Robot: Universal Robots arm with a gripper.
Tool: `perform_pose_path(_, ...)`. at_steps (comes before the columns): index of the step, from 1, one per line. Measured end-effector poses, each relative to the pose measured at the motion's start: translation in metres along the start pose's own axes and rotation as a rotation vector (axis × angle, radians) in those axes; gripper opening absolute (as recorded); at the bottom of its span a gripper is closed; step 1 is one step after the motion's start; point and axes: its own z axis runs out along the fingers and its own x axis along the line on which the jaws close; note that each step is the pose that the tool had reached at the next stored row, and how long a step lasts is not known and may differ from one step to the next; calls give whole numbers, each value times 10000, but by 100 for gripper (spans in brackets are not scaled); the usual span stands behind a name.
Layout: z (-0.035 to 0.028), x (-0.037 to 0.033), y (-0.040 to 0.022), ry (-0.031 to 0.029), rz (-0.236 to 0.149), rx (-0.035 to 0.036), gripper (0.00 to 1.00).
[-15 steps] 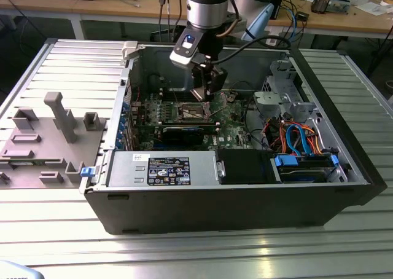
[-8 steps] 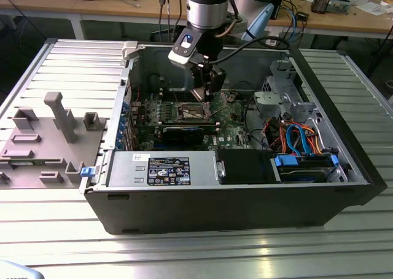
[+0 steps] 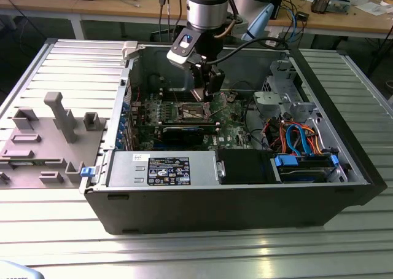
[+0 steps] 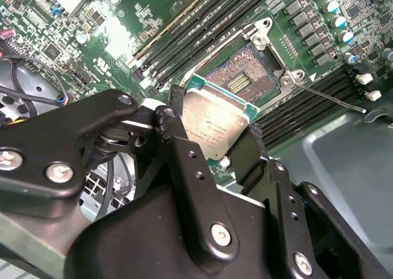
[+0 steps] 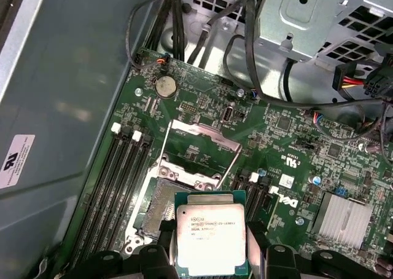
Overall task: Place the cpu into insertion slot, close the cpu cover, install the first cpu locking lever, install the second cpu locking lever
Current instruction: 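Place the cpu into insertion slot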
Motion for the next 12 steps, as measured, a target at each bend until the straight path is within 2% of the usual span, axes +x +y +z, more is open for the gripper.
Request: perform_pose_path(12,9,1,0,-12,347,16,55)
